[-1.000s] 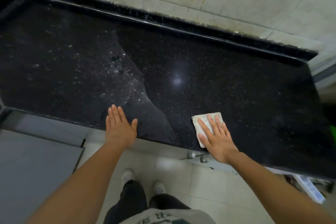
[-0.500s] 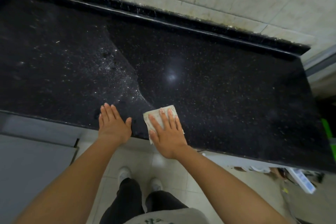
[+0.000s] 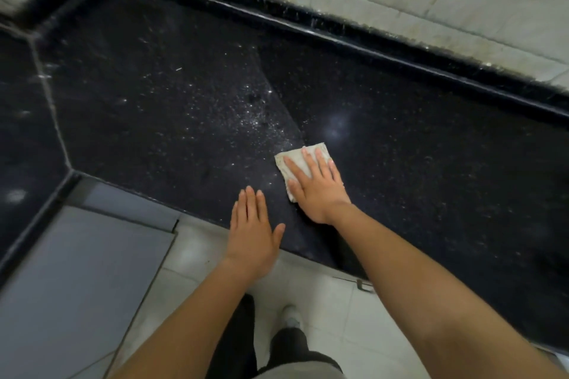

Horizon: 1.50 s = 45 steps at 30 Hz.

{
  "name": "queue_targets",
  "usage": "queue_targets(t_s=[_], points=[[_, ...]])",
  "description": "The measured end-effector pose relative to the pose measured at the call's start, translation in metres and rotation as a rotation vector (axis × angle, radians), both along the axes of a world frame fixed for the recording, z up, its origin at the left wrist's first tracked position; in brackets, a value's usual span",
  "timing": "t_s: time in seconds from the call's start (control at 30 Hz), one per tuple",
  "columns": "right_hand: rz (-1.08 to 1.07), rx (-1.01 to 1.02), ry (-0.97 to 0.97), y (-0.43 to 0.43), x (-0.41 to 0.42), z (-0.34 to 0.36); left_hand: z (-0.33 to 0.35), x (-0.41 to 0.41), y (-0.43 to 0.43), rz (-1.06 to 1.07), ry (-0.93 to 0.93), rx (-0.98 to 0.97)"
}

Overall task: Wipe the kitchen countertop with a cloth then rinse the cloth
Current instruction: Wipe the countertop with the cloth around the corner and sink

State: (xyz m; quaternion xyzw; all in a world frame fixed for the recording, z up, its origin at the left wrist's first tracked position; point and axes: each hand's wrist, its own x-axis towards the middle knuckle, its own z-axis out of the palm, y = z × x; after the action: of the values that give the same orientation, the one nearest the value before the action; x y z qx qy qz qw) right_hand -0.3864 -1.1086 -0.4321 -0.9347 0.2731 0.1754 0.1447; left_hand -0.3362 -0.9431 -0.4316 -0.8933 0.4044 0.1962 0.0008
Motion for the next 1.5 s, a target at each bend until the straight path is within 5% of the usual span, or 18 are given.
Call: queue_targets(t_s=[0.37, 0.67, 1.13, 1.5], points=[[-0.165, 0.001, 0.029, -0.051, 0.086, -0.006, -0.012, 0.025, 0.02, -0.177, 0.013, -0.055], [-0.079, -0.006, 0.028, 0.029, 0.021, 0.0, -0.008, 0.046, 0.037, -0.288, -0.035, -0.136], [-0.053, 0.062, 0.04, 0.134, 0.06, 0.003, -0.013, 0.154, 0.095, 0.102, -0.094, -0.153], [0.118, 0.042, 0.002, 0.129, 0.041, 0.003, -0.02, 0.151, 0.097, 0.145, -0.068, -0.163]])
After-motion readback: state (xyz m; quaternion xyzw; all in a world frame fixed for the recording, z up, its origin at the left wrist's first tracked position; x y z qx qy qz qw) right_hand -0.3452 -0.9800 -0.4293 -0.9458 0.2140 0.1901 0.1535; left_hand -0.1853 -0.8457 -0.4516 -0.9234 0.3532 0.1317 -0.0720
